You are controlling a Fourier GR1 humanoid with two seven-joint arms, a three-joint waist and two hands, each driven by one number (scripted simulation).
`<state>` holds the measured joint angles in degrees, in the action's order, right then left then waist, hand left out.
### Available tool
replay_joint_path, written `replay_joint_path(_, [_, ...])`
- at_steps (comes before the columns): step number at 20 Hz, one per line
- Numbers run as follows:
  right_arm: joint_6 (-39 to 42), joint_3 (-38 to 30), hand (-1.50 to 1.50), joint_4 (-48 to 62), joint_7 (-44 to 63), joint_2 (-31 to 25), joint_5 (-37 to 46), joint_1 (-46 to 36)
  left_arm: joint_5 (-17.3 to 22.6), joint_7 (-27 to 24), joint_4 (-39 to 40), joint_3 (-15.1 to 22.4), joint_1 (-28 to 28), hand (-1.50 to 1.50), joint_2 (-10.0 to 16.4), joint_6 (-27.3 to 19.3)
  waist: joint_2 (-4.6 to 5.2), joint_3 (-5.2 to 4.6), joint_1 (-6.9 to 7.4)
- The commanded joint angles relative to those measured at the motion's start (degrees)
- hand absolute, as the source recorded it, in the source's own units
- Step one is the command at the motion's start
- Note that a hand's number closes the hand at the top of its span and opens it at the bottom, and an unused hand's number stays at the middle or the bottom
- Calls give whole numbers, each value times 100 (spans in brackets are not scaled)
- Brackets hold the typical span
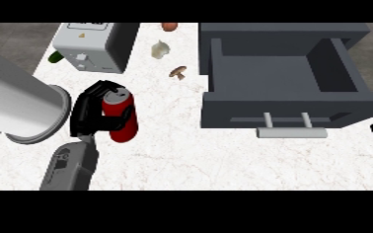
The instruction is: Pick up the can, place it into the drawer and close the drawer
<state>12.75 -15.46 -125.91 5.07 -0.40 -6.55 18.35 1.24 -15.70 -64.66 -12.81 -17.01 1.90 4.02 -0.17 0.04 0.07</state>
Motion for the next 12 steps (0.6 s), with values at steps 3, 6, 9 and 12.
replay_joint_path(3, [67, 54, -150, -417, 57, 38, -119, 319, -138, 903, -1351, 773, -25, 150, -184, -608, -4, -1, -36])
replay_joint_path(6, [17, 72, -150, -331, 275, -44, -32, 62, -237, 1328, -1261, 986, -765, 150, -186, -1061, 7, -2, -58])
replay_joint_path(9, [-101, -173, -150, 203, 187, -180, -8, -449, -152, 1513, -1397, 1235, -873, 150, -188, -1169, 15, -2, -25])
replay_joint_path(12, [-38, -67, -150, -241, 64, 36, -136, 26, -3, 2443, -1858, 2015, -1107, 150, -189, -1699, -1, 0, -73])
